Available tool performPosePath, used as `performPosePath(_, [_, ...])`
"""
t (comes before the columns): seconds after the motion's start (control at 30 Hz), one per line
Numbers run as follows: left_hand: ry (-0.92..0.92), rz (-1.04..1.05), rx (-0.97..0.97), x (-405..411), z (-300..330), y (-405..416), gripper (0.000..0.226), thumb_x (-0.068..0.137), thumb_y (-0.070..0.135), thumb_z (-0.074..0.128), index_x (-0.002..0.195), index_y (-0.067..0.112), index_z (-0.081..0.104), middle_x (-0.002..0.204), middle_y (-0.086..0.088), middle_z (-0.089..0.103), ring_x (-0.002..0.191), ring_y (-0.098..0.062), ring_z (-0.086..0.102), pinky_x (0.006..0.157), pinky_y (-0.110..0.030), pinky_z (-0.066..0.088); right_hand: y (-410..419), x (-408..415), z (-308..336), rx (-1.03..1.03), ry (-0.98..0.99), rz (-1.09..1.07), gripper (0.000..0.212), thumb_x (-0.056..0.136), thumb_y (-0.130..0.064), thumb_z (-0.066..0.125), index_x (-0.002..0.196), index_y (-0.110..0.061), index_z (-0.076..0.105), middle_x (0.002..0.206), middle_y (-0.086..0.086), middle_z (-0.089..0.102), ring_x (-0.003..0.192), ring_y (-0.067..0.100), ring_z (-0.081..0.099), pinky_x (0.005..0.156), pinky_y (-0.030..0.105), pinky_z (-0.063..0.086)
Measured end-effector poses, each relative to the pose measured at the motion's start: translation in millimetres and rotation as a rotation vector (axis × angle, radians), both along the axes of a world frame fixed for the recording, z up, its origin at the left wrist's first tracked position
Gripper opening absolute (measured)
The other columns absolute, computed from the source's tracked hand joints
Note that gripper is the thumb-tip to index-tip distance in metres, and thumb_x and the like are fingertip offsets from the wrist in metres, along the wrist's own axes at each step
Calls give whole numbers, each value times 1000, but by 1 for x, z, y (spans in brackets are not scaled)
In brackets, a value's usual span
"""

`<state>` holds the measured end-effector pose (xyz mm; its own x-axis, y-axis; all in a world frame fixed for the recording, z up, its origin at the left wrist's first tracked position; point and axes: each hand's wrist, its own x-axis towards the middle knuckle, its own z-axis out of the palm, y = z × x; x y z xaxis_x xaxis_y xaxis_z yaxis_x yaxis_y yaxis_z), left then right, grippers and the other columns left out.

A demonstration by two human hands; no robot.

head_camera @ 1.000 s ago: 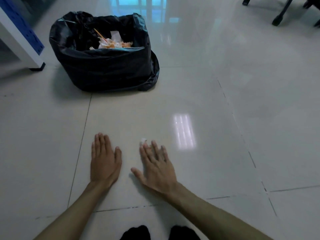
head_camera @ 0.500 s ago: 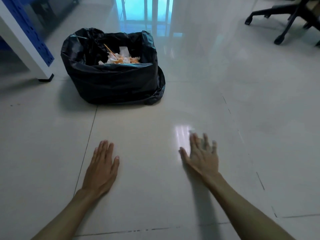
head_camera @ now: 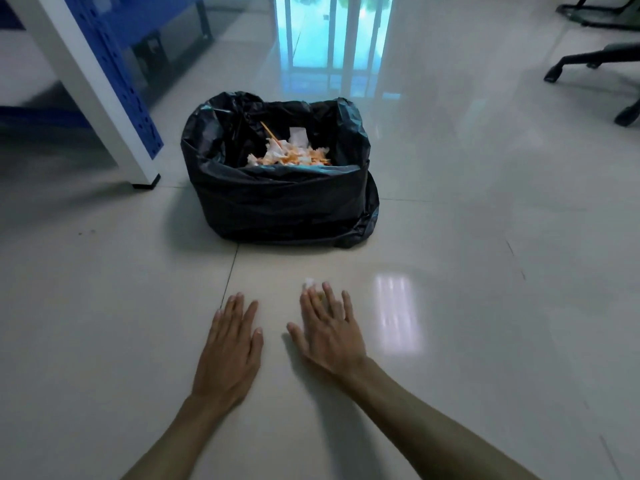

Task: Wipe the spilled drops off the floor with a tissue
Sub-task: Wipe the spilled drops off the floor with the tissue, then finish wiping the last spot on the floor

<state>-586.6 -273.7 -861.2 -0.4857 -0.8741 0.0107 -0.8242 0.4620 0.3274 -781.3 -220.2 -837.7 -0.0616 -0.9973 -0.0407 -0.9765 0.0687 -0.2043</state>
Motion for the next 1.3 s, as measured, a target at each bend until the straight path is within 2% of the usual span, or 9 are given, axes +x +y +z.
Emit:
performPosePath(0.13, [-15,-35,41,7,0,-2,65,96,50,-1,156,26,-3,165,1,-13,149,-6,-21,121,-30,-11,16,32,-9,-41,43,173,63,105,-50,17,156,-14,21,164,7,18,152,27,6,121,53,-2])
performPosePath(0.43, [-88,-24,169,2,10,15,99,68,71,-34,152,22,-18,161,-3,-27,146,-14,-31,121,-35,-16,56,-36,-3,-87,174,51,58,79,-11,32,126,-12,67,123,4,71,121,32,62,108,54,35])
performPosePath(0.6, [12,-69,302,-8,27,19,87,78,77,-12,154,34,-13,159,18,-25,148,-7,-22,125,-35,-2,59,-47,5,-64,144,43,54,78,-18,38,122,-15,69,100,-3,77,96,21,72,79,33,58])
performPosePath(0.77, [32,-142,229,-20,62,-6,85,82,75,-5,156,32,-3,162,18,-9,150,0,-8,123,-26,-3,53,-53,7,-59,135,119,55,71,-23,42,116,-14,73,90,-4,76,80,16,74,54,21,54])
performPosePath(0.9, [117,-148,7,-28,112,-39,63,101,51,23,157,25,13,164,9,17,149,-4,18,117,-17,10,49,-54,25,-26,81,106,46,63,-30,70,108,-25,77,82,-12,73,57,8,67,43,21,47])
performPosePath(1.03, [148,-123,-147,-41,151,-87,62,102,49,27,157,25,12,165,6,14,151,-8,13,119,-24,10,40,-66,29,-97,-107,-95,59,74,-22,44,122,-52,59,112,-17,73,77,15,75,67,25,57])
performPosePath(1.13, [100,-76,-188,-54,170,-118,64,103,49,26,157,23,4,167,3,5,153,-11,4,118,-24,0,26,-78,37,-210,-150,-195,73,74,-20,55,119,-72,31,99,-17,76,80,11,75,69,18,53])
performPosePath(1.2, [57,-42,-170,-62,175,-138,66,102,50,26,157,26,-3,167,1,-1,153,-14,1,120,-28,0,7,-83,55,-218,-169,-269,57,90,-17,57,122,-63,49,99,-12,77,86,14,73,73,18,49])
performPosePath(1.3, [-35,-10,-104,-68,173,-164,68,101,55,23,156,29,-7,167,-2,-4,154,-17,-4,123,-34,0,-21,-93,90,-345,-273,-321,39,92,-9,66,114,-41,70,67,2,71,61,22,66,58,29,45])
